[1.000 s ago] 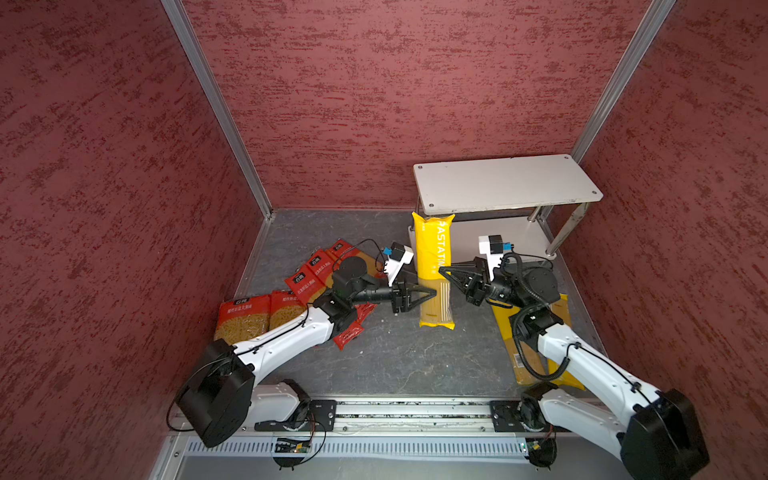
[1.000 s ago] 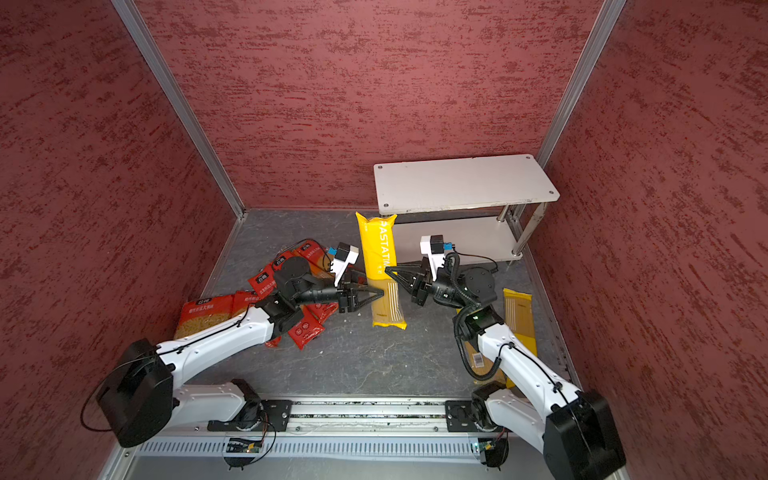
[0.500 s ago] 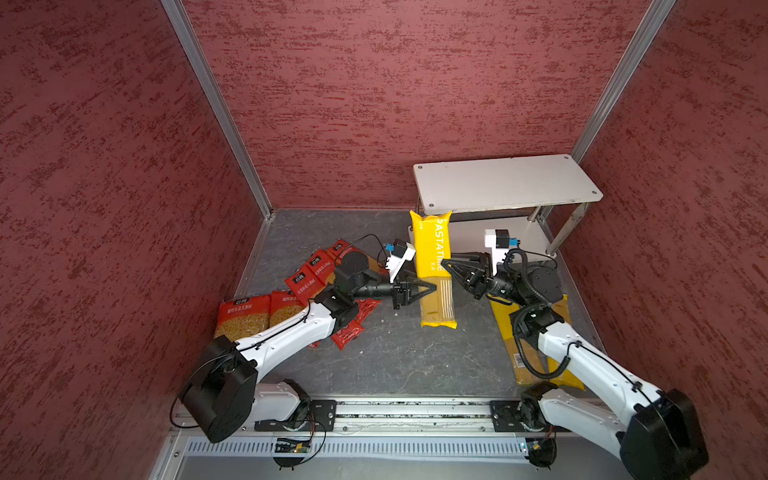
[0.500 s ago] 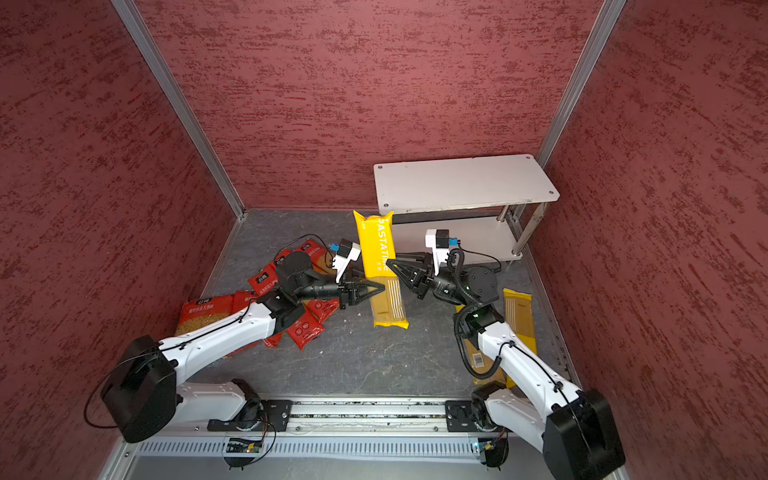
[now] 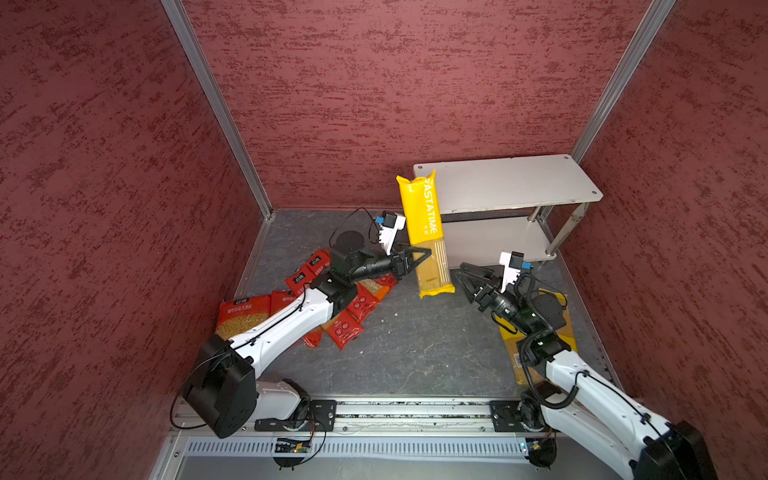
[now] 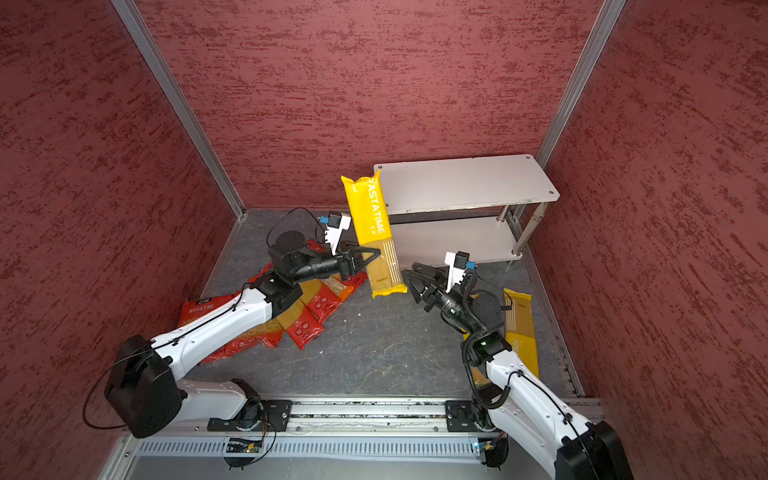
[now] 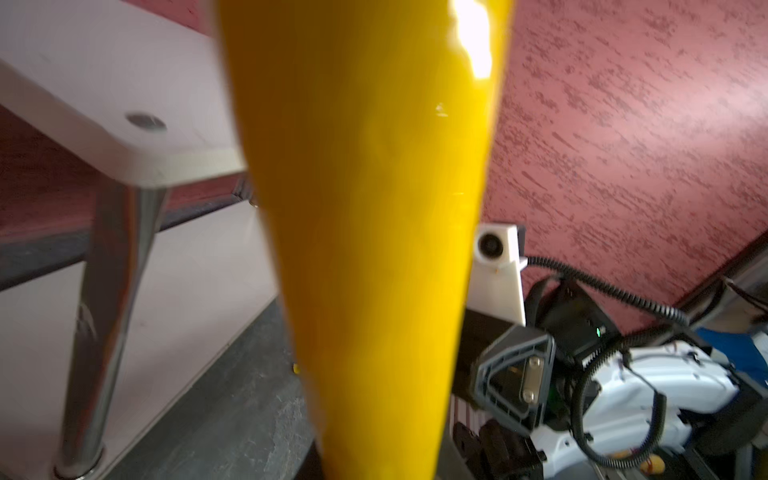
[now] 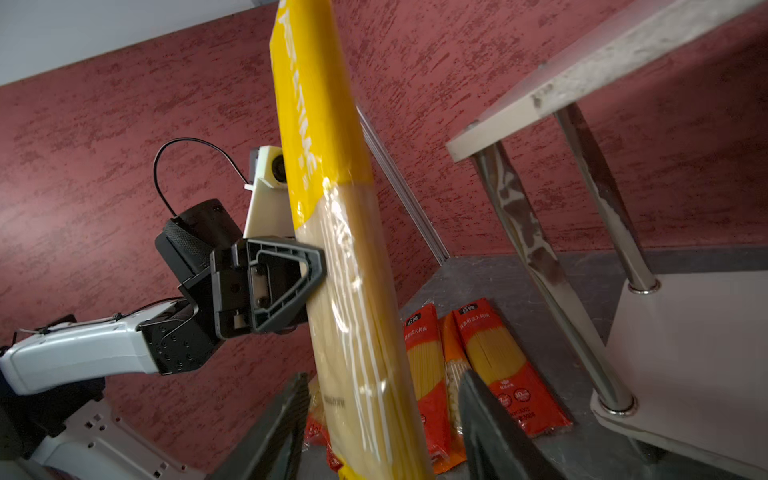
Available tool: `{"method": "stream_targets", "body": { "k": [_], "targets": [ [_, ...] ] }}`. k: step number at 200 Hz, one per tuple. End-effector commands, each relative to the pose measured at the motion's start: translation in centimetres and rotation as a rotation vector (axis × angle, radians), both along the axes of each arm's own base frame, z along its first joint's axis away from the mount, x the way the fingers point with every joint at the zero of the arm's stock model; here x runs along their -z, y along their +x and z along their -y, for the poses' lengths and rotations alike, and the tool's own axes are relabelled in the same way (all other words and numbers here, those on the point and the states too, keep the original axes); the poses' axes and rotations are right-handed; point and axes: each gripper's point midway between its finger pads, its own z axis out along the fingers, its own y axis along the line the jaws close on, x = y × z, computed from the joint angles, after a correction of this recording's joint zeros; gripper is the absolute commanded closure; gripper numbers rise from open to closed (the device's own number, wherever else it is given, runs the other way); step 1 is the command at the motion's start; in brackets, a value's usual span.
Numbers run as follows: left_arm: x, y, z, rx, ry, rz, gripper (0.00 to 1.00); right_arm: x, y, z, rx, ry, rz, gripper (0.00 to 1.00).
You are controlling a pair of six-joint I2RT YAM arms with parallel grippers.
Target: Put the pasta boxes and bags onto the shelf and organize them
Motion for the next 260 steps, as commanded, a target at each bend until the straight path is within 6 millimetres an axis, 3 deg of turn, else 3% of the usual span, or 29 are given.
{"method": "stream_targets", "body": {
  "k": [1, 21, 54, 115, 161, 197, 220, 243, 260],
  "targets": [
    [-5.9, 1.9, -1.2, -0.114, -0.133, 0.069, 1.0, -1.5, -0.3, 0.8, -0.008, 0.178, -0.044, 0.34],
    [-7.7, 3.0, -1.4, -0.143, -0.226, 0.046, 1.0, -1.5, -0.4, 0.6, -0.03, 0.229, -0.06, 0.29],
    [-9.5, 3.0, 0.0, -0.157, -0.287, 0.017, 1.0, -2.7, 0.0, 0.5, -0.01, 0.281, -0.024, 0.29],
    [-10.9, 2.1, 1.8, -0.102, -0.347, -0.042, 1.0, -4.7, 1.9, 0.3, -0.008, 0.412, 0.012, 0.34],
    [-10.8, 2.8, 2.4, -0.086, -0.333, -0.084, 1.0, -6.8, 1.9, -0.4, -0.065, 0.47, 0.053, 0.53],
    [-10.6, 3.6, 2.8, -0.079, -0.315, -0.114, 1.0, -7.2, 2.3, 0.0, -0.044, 0.509, 0.043, 0.78],
    [-10.7, 4.4, 2.9, -0.075, -0.307, -0.136, 0.99, -7.9, 2.7, 0.2, -0.032, 0.543, 0.036, 0.9],
    [-10.9, 5.4, 2.7, -0.099, -0.288, -0.155, 0.91, -8.6, 3.5, 1.0, 0.01, 0.596, 0.023, 0.94],
    [-10.9, 6.7, 2.3, -0.132, -0.273, -0.181, 0.8, -9.5, 4.1, 1.5, 0.036, 0.645, 0.025, 0.97]
  ]
}}
